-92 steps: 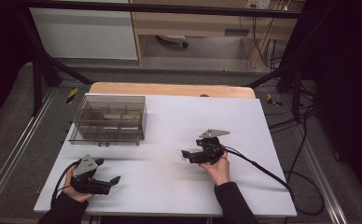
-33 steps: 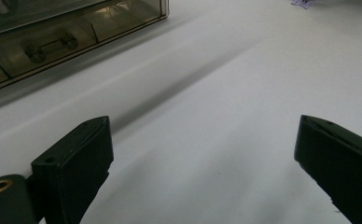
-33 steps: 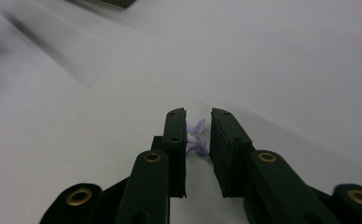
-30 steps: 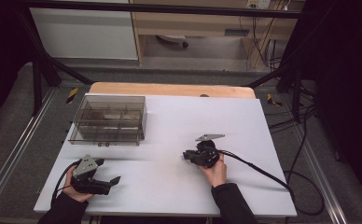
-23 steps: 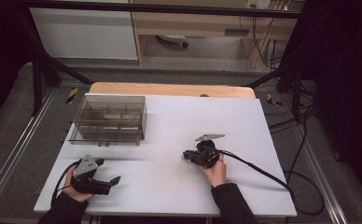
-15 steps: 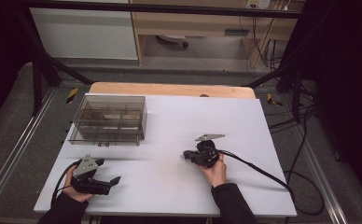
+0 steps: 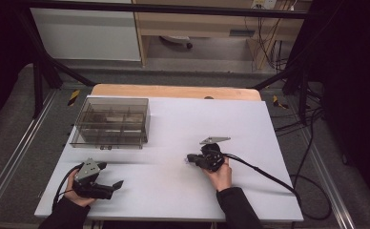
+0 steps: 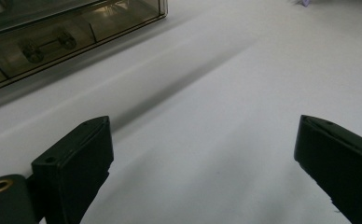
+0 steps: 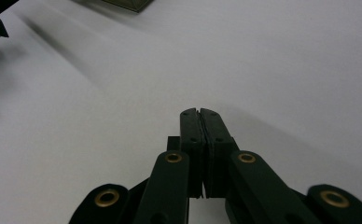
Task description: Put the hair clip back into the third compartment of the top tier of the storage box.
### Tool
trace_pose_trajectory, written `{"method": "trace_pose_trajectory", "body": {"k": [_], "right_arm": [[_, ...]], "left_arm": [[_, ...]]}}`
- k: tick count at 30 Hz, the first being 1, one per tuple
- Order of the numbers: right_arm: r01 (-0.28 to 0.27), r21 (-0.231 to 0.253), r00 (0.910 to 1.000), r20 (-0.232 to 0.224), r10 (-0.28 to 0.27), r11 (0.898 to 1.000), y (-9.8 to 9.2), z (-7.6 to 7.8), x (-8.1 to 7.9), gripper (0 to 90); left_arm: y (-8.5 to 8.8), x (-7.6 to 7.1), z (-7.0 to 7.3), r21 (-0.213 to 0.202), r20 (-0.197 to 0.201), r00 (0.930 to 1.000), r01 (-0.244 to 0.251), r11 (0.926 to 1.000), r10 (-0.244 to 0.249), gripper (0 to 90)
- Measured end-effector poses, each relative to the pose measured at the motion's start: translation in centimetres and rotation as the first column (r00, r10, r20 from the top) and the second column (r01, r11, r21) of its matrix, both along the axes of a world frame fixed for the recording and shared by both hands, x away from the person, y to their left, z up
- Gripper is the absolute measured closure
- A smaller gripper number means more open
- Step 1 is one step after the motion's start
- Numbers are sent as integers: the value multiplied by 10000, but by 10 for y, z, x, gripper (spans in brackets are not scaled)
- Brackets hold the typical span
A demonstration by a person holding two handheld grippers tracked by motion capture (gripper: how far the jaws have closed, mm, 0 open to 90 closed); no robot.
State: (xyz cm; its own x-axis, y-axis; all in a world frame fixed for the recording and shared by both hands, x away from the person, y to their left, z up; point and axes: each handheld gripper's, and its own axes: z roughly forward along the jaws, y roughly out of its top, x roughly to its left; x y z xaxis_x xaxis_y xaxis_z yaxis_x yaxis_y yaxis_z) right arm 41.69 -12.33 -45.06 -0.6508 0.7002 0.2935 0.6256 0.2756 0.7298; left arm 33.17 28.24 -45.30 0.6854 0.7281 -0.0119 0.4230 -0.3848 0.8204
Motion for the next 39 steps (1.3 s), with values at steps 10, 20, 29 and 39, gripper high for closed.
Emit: {"method": "trace_pose_trajectory", "body": {"k": [10, 20, 29, 39], "right_arm": [[9, 56, 9998, 196, -10, 10000, -3, 8, -2, 891], [2, 121, 9989, 463, -7, 9999, -8, 18, -4, 891], [74, 188, 9979, 637, -86, 9998, -12, 26, -6, 891], [104, 386, 9961, 868, -137, 9992, -17, 36, -7, 891]], "left_arm": [[0, 0, 0, -18, -12, 10000, 3, 10000, -3, 43], [0, 0, 0, -14, -11, 10000, 20, 10000, -20, 43], [0, 0, 0, -2, -23, 10000, 41, 10000, -41, 43], [0, 0, 0, 31, -17, 10000, 46, 10000, -46, 44]]}}
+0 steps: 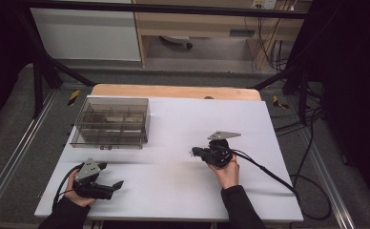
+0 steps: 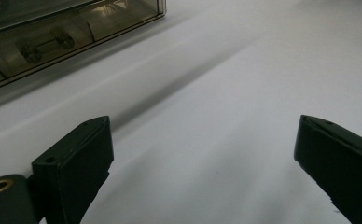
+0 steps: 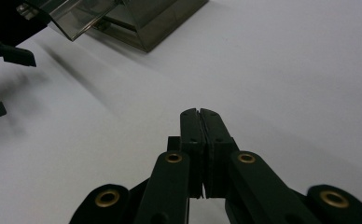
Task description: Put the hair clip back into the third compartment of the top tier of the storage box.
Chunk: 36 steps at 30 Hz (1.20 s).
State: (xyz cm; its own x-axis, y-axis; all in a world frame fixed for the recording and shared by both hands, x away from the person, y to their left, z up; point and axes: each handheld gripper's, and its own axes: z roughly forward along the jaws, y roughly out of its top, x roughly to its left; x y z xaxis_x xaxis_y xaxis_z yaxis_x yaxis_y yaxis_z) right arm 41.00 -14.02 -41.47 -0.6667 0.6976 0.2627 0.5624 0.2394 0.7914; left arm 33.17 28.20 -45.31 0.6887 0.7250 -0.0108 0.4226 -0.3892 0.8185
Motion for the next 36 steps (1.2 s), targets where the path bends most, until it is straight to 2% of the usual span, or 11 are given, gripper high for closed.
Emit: {"method": "trace_pose_trajectory", "body": {"k": [11, 21, 36], "right_arm": [[-21, 92, 9999, 105, 20, 10000, -3, 9, -1, 891], [-234, 103, 9988, 439, 230, 9997, 2, 21, -3, 891], [-423, 123, 9983, 410, 418, 9990, 10, 28, -3, 891]], "left_arm": [[0, 0, 0, -1, -10, 10000, 20, 10000, -20, 44], [0, 0, 0, -17, -32, 10000, 16, 10000, -16, 44], [0, 0, 0, -23, -44, 10000, 22, 10000, -22, 44]]}}
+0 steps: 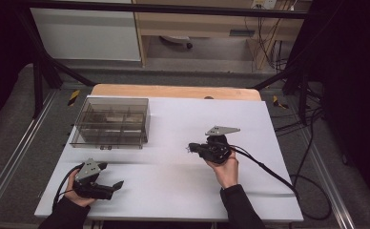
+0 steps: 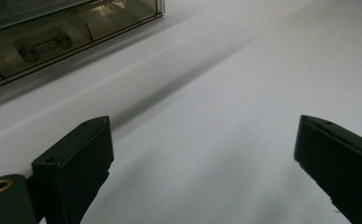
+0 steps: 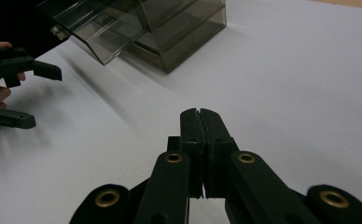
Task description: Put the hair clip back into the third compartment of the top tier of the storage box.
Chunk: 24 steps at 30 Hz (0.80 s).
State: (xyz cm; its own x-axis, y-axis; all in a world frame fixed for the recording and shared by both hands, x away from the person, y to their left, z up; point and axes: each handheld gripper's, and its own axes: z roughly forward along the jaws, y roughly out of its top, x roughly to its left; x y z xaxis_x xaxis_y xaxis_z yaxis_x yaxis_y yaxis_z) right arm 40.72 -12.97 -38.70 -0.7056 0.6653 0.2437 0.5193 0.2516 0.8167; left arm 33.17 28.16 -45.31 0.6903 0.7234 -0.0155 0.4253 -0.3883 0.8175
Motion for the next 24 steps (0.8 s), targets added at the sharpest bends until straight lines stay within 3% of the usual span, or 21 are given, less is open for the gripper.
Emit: {"method": "trace_pose_trajectory", "body": {"k": [24], "right_arm": [[-269, 191, 9995, 185, 265, 9995, 14, 15, -1, 891]], "left_arm": [[0, 0, 0, -10, -4, 10000, 10, 10000, -10, 44]]}}
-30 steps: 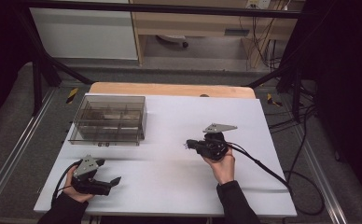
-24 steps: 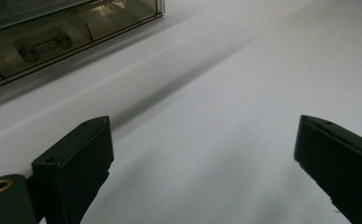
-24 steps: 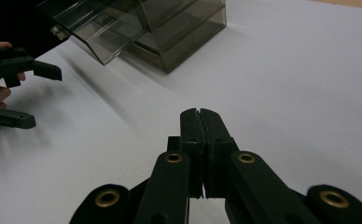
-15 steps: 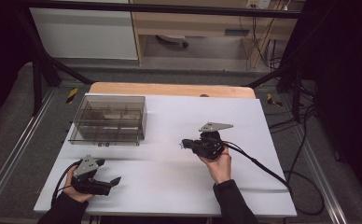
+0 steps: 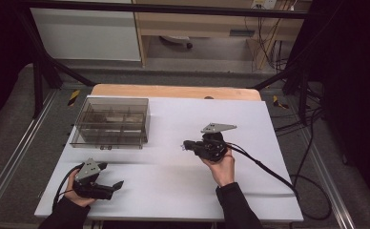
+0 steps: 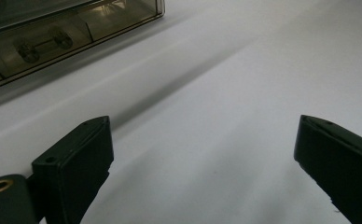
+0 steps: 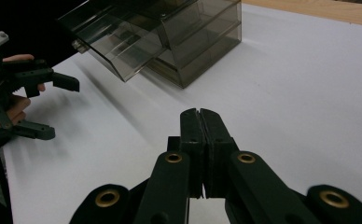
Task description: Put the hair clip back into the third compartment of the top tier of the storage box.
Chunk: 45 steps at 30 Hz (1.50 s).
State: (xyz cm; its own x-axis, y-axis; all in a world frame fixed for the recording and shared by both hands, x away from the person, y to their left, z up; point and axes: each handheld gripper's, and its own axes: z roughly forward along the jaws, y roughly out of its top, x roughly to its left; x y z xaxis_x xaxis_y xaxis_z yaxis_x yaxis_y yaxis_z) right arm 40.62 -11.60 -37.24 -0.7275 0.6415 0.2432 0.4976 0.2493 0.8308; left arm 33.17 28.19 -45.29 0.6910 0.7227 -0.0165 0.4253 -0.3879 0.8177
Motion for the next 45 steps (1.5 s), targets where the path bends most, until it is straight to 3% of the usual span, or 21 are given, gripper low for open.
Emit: {"method": "trace_pose_trajectory", "body": {"k": [24, 45], "right_arm": [[-381, 143, 9988, 316, 377, 9992, 26, 18, 4, 892], [-471, 303, 9985, 298, 462, 9984, 46, 21, 14, 893]], "left_arm": [[0, 0, 0, -11, -4, 10000, 15, 10000, -15, 44], [0, 0, 0, -2, -7, 10000, 22, 10000, -22, 44]]}}
